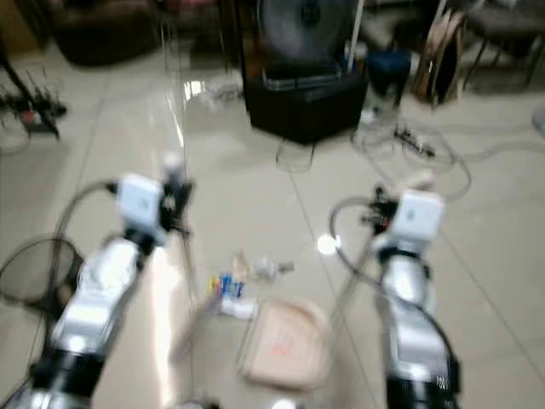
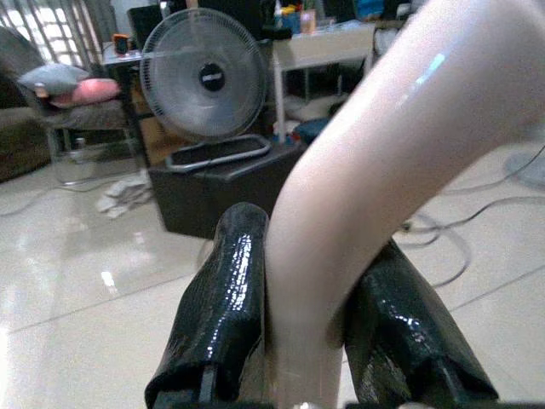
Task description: Sweep floor
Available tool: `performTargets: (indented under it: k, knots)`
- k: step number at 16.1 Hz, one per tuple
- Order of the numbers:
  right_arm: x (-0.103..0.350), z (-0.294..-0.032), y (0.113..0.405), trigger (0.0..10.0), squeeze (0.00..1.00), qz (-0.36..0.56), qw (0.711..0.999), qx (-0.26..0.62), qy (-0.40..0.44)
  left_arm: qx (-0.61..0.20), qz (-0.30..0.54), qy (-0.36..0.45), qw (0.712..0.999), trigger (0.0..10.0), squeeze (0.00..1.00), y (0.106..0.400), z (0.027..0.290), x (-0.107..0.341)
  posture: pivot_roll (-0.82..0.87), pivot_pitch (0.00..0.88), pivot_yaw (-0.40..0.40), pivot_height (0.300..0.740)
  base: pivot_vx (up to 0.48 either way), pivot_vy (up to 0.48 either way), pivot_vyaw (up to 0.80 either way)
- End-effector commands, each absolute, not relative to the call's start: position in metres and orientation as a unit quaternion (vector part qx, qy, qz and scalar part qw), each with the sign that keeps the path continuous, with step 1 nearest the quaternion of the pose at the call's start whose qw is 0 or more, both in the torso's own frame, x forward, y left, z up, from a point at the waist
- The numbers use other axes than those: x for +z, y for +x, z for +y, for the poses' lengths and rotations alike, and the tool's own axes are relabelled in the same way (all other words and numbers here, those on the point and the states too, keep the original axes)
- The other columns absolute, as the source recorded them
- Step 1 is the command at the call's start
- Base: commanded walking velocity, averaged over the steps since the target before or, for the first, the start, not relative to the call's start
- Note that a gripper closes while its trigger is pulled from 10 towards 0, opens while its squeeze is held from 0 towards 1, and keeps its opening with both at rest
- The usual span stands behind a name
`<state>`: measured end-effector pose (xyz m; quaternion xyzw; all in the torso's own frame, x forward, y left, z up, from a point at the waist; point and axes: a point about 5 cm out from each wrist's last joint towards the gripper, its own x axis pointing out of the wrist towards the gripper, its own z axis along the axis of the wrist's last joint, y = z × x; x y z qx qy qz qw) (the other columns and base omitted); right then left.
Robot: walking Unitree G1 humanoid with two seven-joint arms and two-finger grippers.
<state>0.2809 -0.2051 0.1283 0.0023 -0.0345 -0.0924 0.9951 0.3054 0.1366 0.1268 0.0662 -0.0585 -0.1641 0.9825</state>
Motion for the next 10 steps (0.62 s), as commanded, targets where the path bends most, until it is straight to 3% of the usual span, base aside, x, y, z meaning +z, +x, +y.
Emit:
performTargets:
  k: [1, 3, 6, 10]
  knots:
    - [0.1376, -0.1980, 0.2836, 10.0, 0.00, -0.056, 0.995, -0.080, 0.004, -0.146, -0.072, 0.072, 0.984, 10.0, 0.00, 0.3065, 0.1482, 0.1334, -0.02, 0.075, 0.038, 0.740, 0.300, 0.000, 0.00]
    - [0.1380, -0.1931, 0.2844, 10.0, 0.00, -0.051, 0.996, -0.061, -0.027, -0.144, -0.072, 0.073, 0.984, 10.0, 0.00, 0.3062, 0.1495, 0.1333, -0.02, 0.076, 0.037, 0.740, 0.300, 0.000, 0.00]
    - [0.1379, -0.1904, 0.2850, 10.0, 0.00, -0.051, 0.997, -0.056, -0.028, -0.142, -0.072, 0.073, 0.985, 10.0, 0.00, 0.3068, 0.1493, 0.1338, -0.02, 0.078, 0.039, 0.740, 0.303, 0.000, 0.80]
    - [0.1377, -0.1918, 0.2850, 10.0, 0.00, -0.055, 0.997, -0.060, -0.011, -0.142, -0.072, 0.074, 0.984, 10.0, 0.00, 0.3076, 0.1499, 0.1346, -0.01, 0.079, 0.039, 0.740, 0.304, 0.000, 0.00]
